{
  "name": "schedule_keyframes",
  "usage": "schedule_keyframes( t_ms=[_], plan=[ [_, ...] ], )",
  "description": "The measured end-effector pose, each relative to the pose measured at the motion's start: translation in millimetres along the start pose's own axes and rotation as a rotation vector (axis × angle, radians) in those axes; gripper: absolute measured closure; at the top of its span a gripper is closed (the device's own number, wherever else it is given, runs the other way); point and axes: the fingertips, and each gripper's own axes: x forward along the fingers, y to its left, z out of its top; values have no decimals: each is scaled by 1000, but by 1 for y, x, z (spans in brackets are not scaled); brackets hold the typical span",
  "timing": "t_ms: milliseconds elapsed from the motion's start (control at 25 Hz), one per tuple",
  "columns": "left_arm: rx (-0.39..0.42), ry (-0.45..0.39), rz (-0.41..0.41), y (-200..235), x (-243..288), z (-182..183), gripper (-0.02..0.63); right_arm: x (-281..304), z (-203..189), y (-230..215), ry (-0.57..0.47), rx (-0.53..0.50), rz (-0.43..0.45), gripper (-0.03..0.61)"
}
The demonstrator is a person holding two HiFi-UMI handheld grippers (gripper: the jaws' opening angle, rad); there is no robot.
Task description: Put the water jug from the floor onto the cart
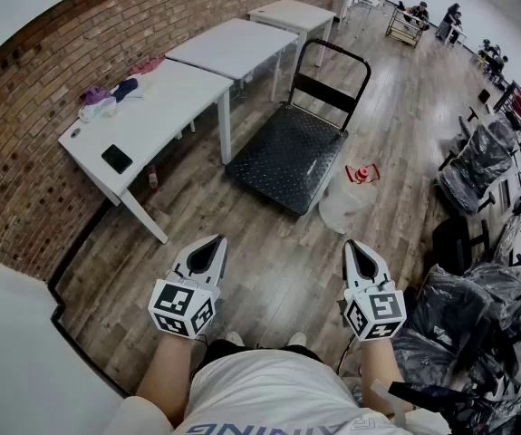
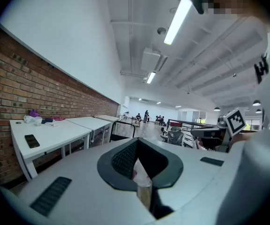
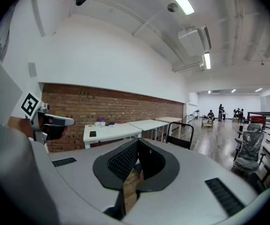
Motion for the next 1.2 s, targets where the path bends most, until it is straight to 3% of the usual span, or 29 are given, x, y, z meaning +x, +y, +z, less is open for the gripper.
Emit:
schedule_keyframes(
  t_ms=[240,560,880,1200],
  plan=[
    [-31,7,-15,41,-12,-7,615,29,-3,38,20,11,-15,575],
    [-66,36,-10,76,-8,-28,615,71,-20,70,101,5,50,575],
    [-66,55,73,120,27,-21,615,146,-15,50,83,35,106,575],
    [-36,62,114,133,112,12,614,225,-2,-4,64,69,165,575]
  ],
)
